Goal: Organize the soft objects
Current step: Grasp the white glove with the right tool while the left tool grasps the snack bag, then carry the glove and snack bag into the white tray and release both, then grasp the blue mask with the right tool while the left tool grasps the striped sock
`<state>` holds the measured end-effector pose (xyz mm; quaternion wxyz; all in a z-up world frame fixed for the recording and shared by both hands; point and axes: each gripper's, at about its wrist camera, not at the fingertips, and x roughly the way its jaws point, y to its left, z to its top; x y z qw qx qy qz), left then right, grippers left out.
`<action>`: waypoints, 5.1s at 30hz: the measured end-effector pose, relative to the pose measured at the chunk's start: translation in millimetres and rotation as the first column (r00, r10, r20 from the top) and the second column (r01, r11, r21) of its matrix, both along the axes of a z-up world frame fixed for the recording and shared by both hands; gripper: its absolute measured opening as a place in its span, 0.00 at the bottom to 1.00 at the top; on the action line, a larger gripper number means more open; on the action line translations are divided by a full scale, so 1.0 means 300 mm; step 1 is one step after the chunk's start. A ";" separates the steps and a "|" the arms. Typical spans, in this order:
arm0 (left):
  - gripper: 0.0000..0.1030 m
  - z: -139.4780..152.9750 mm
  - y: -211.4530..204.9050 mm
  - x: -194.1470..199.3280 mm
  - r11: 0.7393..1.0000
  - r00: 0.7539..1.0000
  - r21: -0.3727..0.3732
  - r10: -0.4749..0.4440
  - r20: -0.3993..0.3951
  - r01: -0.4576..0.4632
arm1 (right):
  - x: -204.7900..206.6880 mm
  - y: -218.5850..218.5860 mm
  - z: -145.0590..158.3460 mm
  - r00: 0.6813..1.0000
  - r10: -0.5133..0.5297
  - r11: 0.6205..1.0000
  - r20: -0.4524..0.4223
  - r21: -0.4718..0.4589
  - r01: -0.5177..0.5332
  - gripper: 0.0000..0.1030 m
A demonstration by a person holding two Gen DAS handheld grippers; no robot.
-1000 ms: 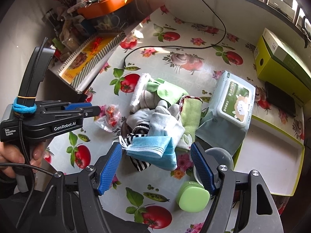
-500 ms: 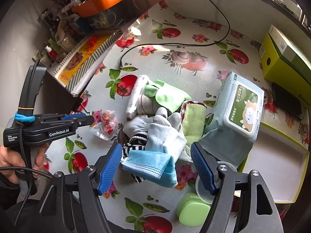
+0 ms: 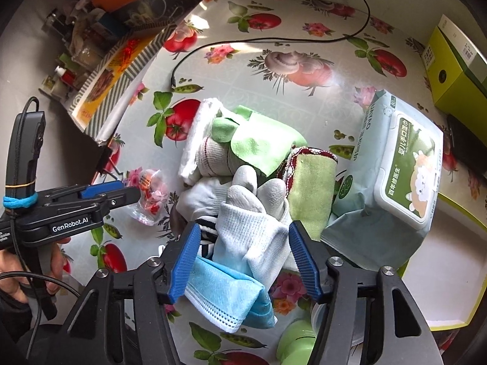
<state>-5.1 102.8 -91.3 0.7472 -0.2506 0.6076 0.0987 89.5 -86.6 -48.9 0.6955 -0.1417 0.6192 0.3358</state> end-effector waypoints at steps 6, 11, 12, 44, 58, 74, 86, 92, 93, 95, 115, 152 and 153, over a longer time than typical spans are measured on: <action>0.42 -0.046 -0.021 0.027 1.000 1.000 -0.028 -0.016 -0.025 0.015 | -0.001 -0.003 -0.001 1.000 0.004 1.000 -0.008 0.006 -0.004 0.26; 0.42 -0.046 -0.050 0.040 0.999 0.999 -0.013 -0.051 -0.007 0.051 | 0.001 -0.019 0.034 1.000 -0.015 0.999 0.002 0.045 0.015 0.23; 0.39 -0.046 -0.052 0.039 0.999 0.999 -0.015 -0.051 -0.003 0.051 | 0.000 -0.022 0.042 1.000 -0.019 0.998 0.008 0.054 0.019 0.23; 0.24 0.296 -0.298 0.169 0.965 0.942 -0.024 -0.249 0.224 0.261 | 0.021 -0.455 0.283 0.935 -0.332 0.927 0.123 0.228 0.299 0.23; 0.24 0.363 -0.672 0.380 0.862 0.831 0.015 -0.494 0.257 0.507 | 0.106 -0.755 0.141 0.866 -0.495 0.861 0.073 0.172 0.478 0.23; 0.24 0.254 -0.968 0.595 0.762 0.746 0.018 -0.638 0.189 0.647 | 0.137 -0.828 -0.074 0.834 -0.541 0.816 -0.109 0.173 0.552 0.26; 0.28 0.080 -1.056 0.674 0.746 0.753 -0.102 -0.652 0.087 0.658 | 0.105 -0.903 -0.051 0.810 -0.576 0.791 -0.109 0.173 0.586 0.36; 0.42 0.108 -1.039 0.662 0.764 0.769 -0.091 -0.630 0.107 0.639 | 0.103 -0.914 -0.019 0.808 -0.582 0.789 -0.089 0.180 0.588 0.36; 0.42 0.111 -1.031 0.657 0.767 0.772 -0.092 -0.626 0.108 0.635 | 0.103 -0.913 -0.013 0.809 -0.581 0.790 -0.083 0.179 0.586 0.36; 0.42 0.120 -1.020 0.645 0.776 0.779 -0.077 -0.619 0.103 0.626 | 0.103 -0.910 0.001 0.812 -0.580 0.795 -0.067 0.172 0.582 0.36; 0.42 0.425 -0.821 0.410 0.844 0.815 0.125 -0.537 0.218 0.522 | 0.002 -0.719 0.231 0.885 -0.459 0.880 0.074 0.175 0.442 0.43; 0.42 0.273 -0.294 0.094 0.962 0.957 0.135 -0.253 0.140 0.235 | -0.267 -0.153 0.088 0.987 0.157 0.987 0.035 0.032 -0.159 0.44; 0.42 0.267 -0.280 0.086 0.965 0.961 0.133 -0.242 0.136 0.225 | -0.277 -0.137 0.072 0.982 0.187 0.982 0.028 0.021 -0.188 0.44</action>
